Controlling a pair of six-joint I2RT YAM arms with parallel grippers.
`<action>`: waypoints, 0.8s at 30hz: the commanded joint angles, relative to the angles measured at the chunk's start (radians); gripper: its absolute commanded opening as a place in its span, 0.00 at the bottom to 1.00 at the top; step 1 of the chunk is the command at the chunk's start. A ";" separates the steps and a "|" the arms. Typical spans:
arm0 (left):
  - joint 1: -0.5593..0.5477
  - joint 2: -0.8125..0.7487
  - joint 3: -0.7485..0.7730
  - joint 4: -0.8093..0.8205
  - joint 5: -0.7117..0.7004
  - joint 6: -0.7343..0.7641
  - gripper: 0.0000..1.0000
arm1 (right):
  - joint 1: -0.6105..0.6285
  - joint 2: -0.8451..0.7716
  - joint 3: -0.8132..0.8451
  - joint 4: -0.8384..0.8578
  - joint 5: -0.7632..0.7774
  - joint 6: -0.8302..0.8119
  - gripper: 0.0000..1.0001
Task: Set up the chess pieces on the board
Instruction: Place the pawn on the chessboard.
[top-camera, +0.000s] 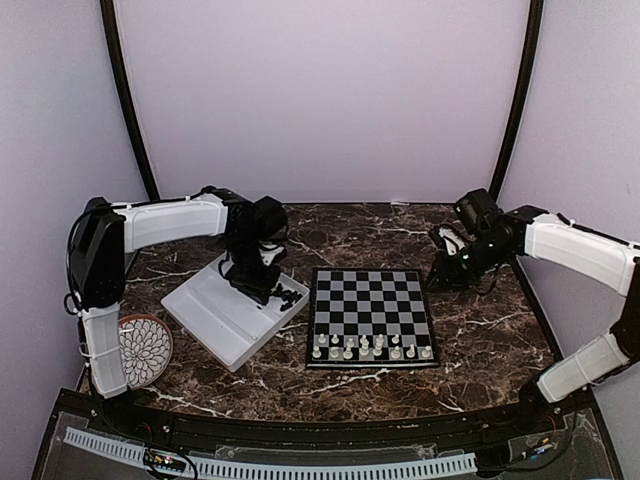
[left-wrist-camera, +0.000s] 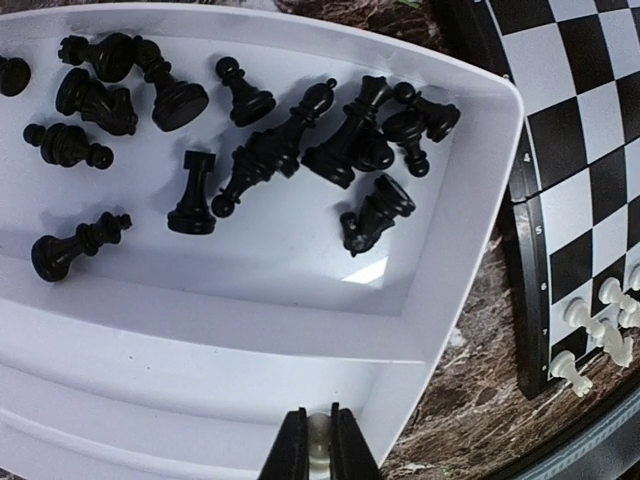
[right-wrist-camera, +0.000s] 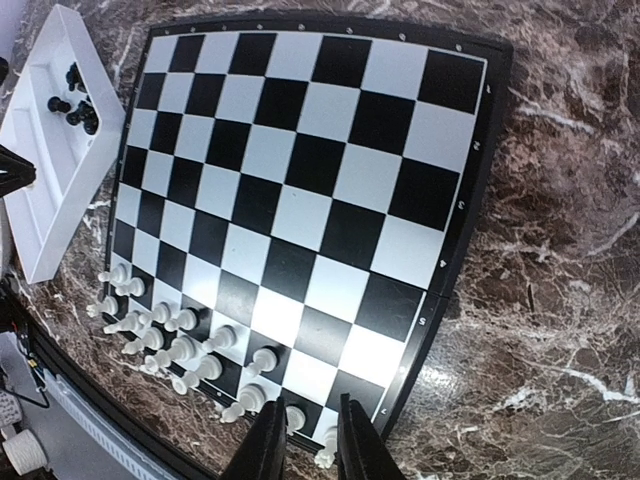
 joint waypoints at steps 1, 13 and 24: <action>0.004 -0.080 0.029 -0.002 0.076 -0.012 0.07 | 0.028 -0.035 0.062 0.052 -0.048 0.013 0.20; -0.065 -0.236 -0.133 0.709 0.377 -0.008 0.06 | 0.050 -0.076 0.092 0.078 -0.071 0.020 0.21; -0.191 -0.053 -0.185 1.174 0.209 0.081 0.04 | 0.050 -0.150 0.095 -0.026 0.013 0.005 0.20</action>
